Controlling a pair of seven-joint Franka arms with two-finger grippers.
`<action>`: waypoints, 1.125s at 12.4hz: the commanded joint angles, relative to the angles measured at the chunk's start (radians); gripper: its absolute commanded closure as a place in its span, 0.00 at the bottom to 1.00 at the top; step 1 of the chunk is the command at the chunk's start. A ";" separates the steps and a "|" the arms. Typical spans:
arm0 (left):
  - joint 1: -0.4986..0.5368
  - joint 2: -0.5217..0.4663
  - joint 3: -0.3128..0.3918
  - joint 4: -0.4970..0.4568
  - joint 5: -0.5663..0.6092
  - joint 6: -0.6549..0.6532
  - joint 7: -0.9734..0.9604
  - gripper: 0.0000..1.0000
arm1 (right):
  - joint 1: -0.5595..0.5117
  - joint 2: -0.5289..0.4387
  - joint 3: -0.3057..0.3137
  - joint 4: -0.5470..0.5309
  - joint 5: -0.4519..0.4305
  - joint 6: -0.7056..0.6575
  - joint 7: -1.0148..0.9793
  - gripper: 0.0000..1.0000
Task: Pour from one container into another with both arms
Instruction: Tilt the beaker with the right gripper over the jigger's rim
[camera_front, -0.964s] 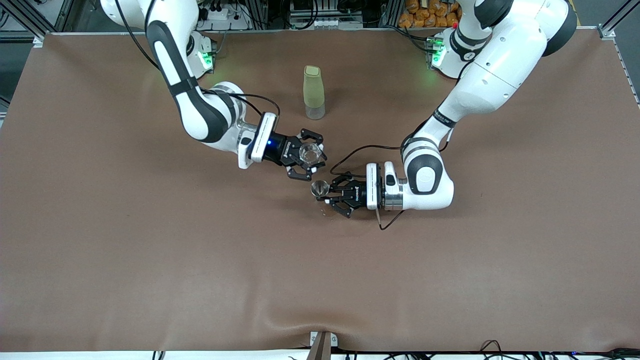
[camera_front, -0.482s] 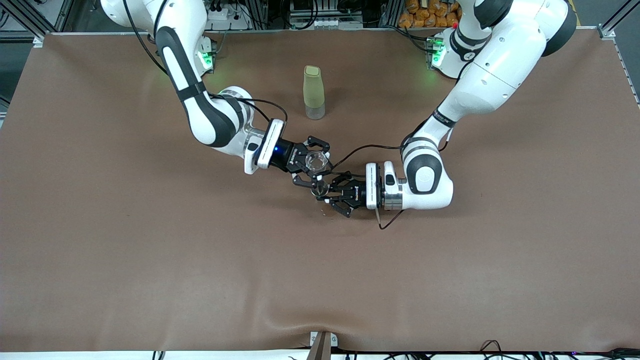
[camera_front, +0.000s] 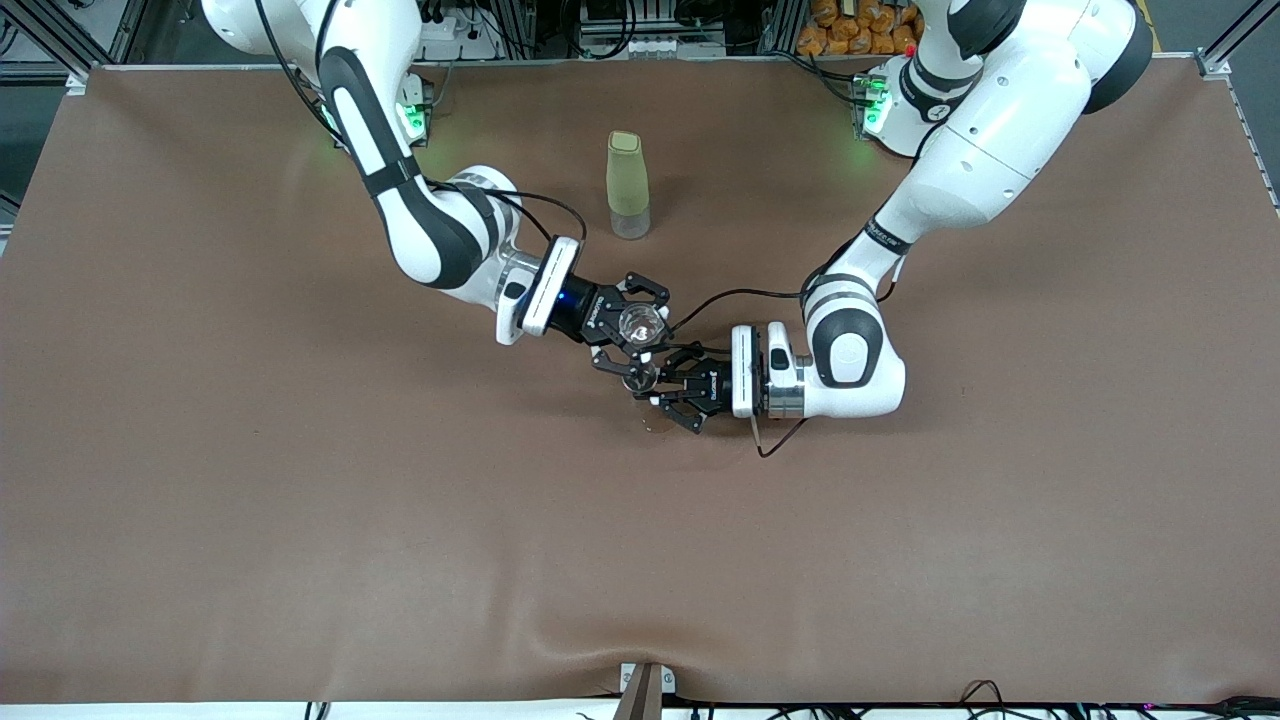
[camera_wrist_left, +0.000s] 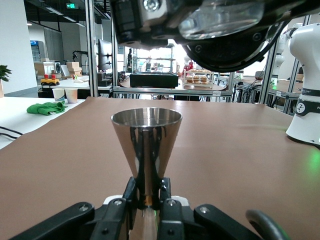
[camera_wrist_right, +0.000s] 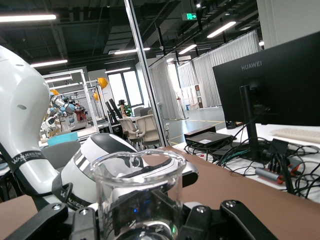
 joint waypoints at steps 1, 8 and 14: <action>-0.007 -0.009 0.003 -0.014 -0.028 0.011 0.009 1.00 | 0.010 0.016 0.006 0.027 0.030 0.027 0.049 1.00; 0.010 -0.007 0.003 -0.019 -0.020 0.008 0.012 1.00 | 0.010 0.015 0.039 0.024 0.040 0.061 0.244 1.00; 0.043 -0.013 0.007 -0.045 -0.011 -0.005 0.046 1.00 | 0.010 0.013 0.054 0.026 0.038 0.096 0.434 1.00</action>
